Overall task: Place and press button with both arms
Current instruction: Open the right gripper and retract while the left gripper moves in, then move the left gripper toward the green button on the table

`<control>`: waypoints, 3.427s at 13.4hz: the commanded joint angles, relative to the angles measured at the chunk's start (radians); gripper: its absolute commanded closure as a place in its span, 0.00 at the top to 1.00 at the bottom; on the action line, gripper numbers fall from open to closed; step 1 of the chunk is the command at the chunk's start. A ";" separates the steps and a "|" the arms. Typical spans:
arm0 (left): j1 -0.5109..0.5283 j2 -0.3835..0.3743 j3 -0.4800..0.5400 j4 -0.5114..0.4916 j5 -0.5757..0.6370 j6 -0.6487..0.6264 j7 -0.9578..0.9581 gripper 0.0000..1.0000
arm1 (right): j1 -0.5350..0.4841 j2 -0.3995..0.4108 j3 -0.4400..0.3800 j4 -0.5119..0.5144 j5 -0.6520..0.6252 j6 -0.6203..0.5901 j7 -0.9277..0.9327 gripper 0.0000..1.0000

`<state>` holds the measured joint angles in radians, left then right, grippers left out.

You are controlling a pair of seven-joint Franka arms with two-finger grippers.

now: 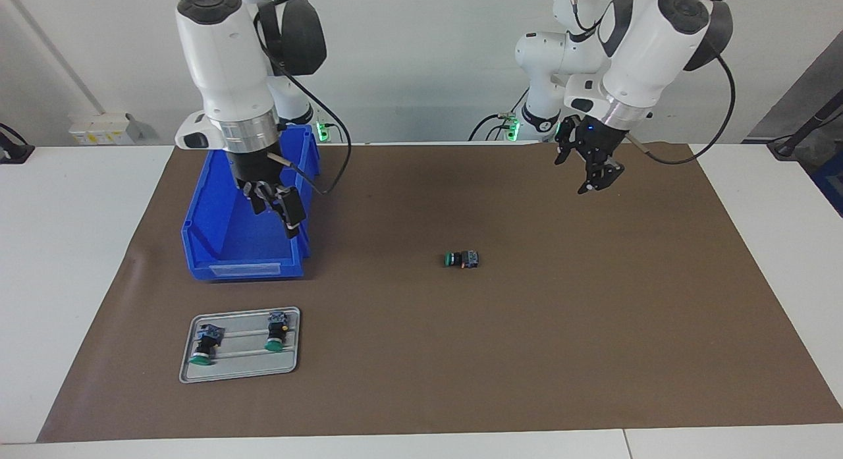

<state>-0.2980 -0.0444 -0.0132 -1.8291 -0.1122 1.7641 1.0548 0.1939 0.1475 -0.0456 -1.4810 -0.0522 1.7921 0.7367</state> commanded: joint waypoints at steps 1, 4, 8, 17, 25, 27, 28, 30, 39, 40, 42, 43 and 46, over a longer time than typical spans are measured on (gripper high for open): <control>-0.087 0.021 0.016 -0.094 -0.011 0.137 0.042 0.89 | -0.071 -0.057 0.015 -0.021 0.023 -0.075 -0.234 1.00; -0.154 0.102 0.016 -0.119 -0.020 0.288 0.037 0.91 | -0.106 -0.120 0.009 -0.016 0.023 -0.173 -0.405 1.00; -0.225 0.205 0.018 -0.154 -0.055 0.487 -0.016 0.88 | -0.111 -0.183 -0.003 -0.013 0.022 -0.293 -0.579 1.00; -0.317 0.423 0.022 -0.090 -0.055 0.681 -0.148 0.86 | -0.102 -0.194 0.000 -0.050 0.023 -0.292 -0.608 1.00; -0.328 0.437 0.024 -0.102 -0.041 0.709 -0.159 0.38 | -0.102 -0.194 0.000 -0.051 0.023 -0.292 -0.599 1.00; -0.325 0.436 0.029 -0.095 -0.006 0.696 -0.156 0.00 | -0.108 -0.194 -0.002 -0.053 0.023 -0.289 -0.600 1.00; -0.322 0.436 0.029 -0.091 0.038 0.699 -0.156 0.00 | -0.108 -0.194 -0.002 -0.053 0.023 -0.287 -0.600 1.00; -0.316 0.423 0.029 -0.090 0.066 0.707 -0.157 0.00 | -0.108 -0.194 -0.002 -0.054 0.023 -0.289 -0.599 1.00; -0.153 0.290 0.016 -0.151 -0.282 0.698 -0.037 0.00 | -0.123 -0.186 -0.003 -0.062 0.023 -0.292 -0.600 1.00; -0.133 0.281 0.018 -0.171 -0.425 0.696 0.067 0.00 | -0.123 -0.184 -0.003 -0.059 0.023 -0.278 -0.600 1.00; -0.103 0.259 0.021 -0.222 -0.637 0.698 0.244 0.00 | -0.119 -0.184 -0.003 -0.064 0.023 -0.266 -0.599 1.00; -0.090 0.245 0.021 -0.248 -0.732 0.699 0.319 0.00 | -0.111 -0.184 -0.002 -0.065 0.023 -0.234 -0.599 1.00; -0.087 0.209 0.024 -0.330 -1.031 0.718 0.557 0.00 | -0.097 -0.183 0.000 -0.067 0.023 -0.195 -0.599 1.00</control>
<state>-0.3931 0.2338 0.0186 -2.0722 -0.9913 2.4643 1.4809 0.0994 -0.0276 -0.0476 -1.5291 -0.0520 1.5715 0.1573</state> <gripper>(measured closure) 0.595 0.000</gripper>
